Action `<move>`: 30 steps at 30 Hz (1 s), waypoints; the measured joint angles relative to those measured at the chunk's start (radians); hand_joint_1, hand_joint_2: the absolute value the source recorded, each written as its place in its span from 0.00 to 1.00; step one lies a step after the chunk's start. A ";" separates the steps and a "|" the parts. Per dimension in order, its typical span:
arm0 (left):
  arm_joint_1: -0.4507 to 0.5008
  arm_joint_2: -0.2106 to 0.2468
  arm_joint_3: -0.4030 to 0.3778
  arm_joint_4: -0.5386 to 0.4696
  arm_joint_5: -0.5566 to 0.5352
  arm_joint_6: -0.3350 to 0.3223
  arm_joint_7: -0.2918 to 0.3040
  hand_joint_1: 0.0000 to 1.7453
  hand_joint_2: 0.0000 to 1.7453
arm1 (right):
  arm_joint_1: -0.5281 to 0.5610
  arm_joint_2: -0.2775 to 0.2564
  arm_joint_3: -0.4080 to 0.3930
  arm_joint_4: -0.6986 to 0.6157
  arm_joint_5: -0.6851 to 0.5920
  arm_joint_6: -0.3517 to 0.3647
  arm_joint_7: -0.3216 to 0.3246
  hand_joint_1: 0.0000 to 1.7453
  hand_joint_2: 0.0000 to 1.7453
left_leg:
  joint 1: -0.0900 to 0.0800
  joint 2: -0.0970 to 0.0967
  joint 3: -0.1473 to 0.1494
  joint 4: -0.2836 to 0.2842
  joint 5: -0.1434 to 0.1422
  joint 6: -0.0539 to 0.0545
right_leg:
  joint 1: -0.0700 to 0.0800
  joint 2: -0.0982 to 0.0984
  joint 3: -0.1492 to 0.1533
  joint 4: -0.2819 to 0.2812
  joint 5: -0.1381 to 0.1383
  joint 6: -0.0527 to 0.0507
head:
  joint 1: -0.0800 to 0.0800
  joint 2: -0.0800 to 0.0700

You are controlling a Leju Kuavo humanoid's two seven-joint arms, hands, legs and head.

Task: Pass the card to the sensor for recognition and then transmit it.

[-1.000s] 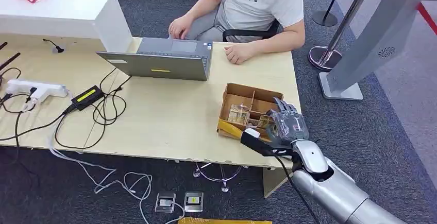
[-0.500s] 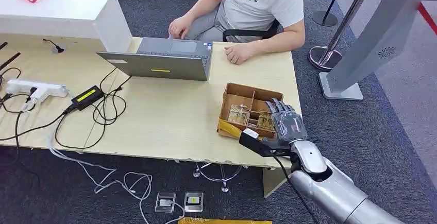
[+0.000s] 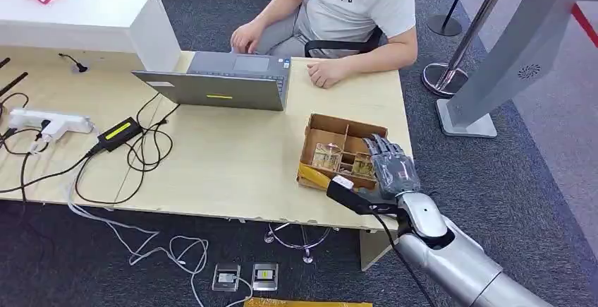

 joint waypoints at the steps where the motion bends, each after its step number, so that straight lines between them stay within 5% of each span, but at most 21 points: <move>1: 0.000 0.000 0.000 0.000 0.000 -0.001 0.000 0.00 0.00 | 0.000 0.000 0.000 0.000 0.000 0.000 0.001 0.00 1.00 | 0.000 0.000 0.000 0.000 0.000 0.000 | 0.000 0.000 0.000 0.000 0.000 0.000 | 0.000 0.000; 21: 0.000 0.000 0.000 0.000 -0.008 -0.005 0.004 0.00 0.00 | 0.006 0.018 0.000 -0.006 0.018 0.021 0.002 0.00 1.00 | 0.000 0.000 0.000 0.000 0.000 0.000 | 0.000 0.000 0.000 0.000 0.000 0.000 | 0.000 0.000; 26: 0.000 0.000 0.000 0.000 -0.008 -0.006 0.003 0.00 0.00 | 0.006 0.025 0.000 -0.001 0.019 0.025 -0.002 0.09 1.00 | 0.000 0.000 0.000 0.000 0.000 0.000 | 0.000 0.000 0.000 0.000 0.000 0.000 | 0.000 0.000; 28: 0.000 0.000 0.000 0.000 -0.008 -0.006 0.003 0.00 0.00 | 0.006 0.026 0.000 0.002 0.019 0.028 -0.005 0.80 1.00 | 0.000 0.000 0.000 0.000 0.000 0.000 | 0.000 0.000 0.000 0.000 0.000 0.000 | 0.000 0.000; 29: 0.000 0.000 0.000 0.000 -0.008 -0.005 0.003 0.00 0.00 | 0.006 0.027 0.000 0.002 0.019 0.029 -0.006 0.81 1.00 | 0.000 0.000 0.000 0.000 0.000 0.000 | 0.000 0.000 0.000 0.000 0.000 0.000 | 0.000 0.000; 30: 0.000 0.000 0.000 0.000 -0.008 -0.005 0.003 0.00 0.00 | 0.006 0.027 0.000 0.003 0.020 0.029 -0.006 0.92 1.00 | 0.000 0.000 0.000 0.000 0.000 0.000 | 0.000 0.000 0.000 0.000 0.000 0.000 | 0.000 0.000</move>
